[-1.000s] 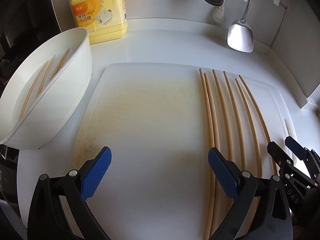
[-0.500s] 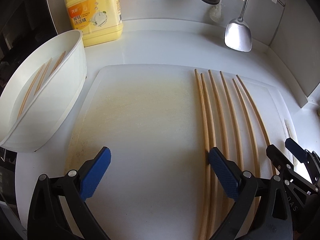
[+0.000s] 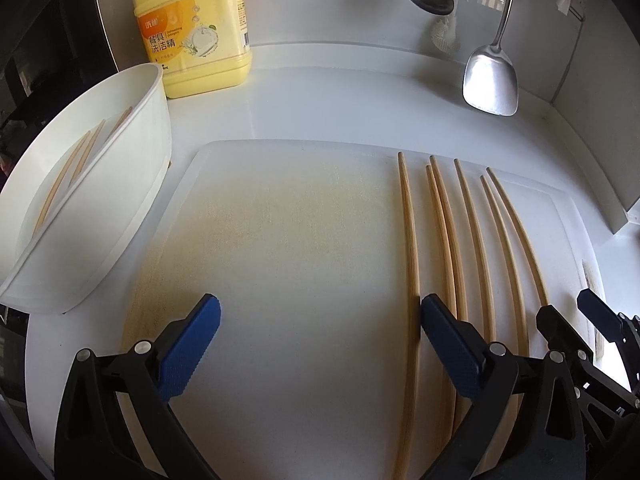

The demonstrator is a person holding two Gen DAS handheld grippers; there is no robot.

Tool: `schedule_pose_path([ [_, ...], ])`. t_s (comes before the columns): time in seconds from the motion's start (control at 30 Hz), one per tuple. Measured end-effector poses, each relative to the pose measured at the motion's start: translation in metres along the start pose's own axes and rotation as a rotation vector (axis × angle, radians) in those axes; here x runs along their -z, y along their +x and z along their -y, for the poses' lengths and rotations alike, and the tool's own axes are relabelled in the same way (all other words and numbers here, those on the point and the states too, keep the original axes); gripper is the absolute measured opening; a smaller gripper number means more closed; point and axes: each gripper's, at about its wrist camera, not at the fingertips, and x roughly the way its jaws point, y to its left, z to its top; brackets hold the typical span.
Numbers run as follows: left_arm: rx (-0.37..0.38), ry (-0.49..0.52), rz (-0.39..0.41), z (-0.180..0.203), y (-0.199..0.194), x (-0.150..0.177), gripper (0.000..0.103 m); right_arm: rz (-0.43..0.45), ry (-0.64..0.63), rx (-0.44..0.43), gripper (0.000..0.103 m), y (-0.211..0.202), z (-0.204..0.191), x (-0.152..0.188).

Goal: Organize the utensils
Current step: 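Close the left tool on a chopstick while the right tool grasps another, then carry the held chopsticks over the water basin with both tools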

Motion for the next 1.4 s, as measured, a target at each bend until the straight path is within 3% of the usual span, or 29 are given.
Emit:
schedule_pose_path([
  [0.1, -0.003, -0.001, 0.019, -0.002, 0.001, -0.001, 0.095, 0.005, -0.014, -0.002, 0.056, 0.003, -0.004, -0.003],
  [0.2, 0.000, 0.008, 0.038, -0.003, -0.002, -0.002, 0.082, 0.007, -0.024, -0.023, 0.046, 0.004, -0.008, -0.005],
  [0.37, 0.023, 0.057, 0.054, 0.012, -0.009, 0.000, 0.048, 0.012, -0.053, -0.036, 0.030, 0.003, -0.017, -0.004],
  [0.53, 0.044, 0.095, 0.055, 0.021, -0.016, 0.003, 0.011, 0.016, -0.062, -0.037, 0.006, 0.001, -0.020, -0.003],
  [0.93, 0.114, 0.041, -0.033, 0.005, -0.028, 0.015, 0.007, -0.001, 0.072, -0.110, 0.006, -0.016, 0.000, 0.006],
  [1.4, 0.087, -0.002, 0.025, -0.031, -0.096, 0.028, 0.007, 0.043, 0.074, -0.205, 0.006, -0.056, -0.016, 0.010],
])
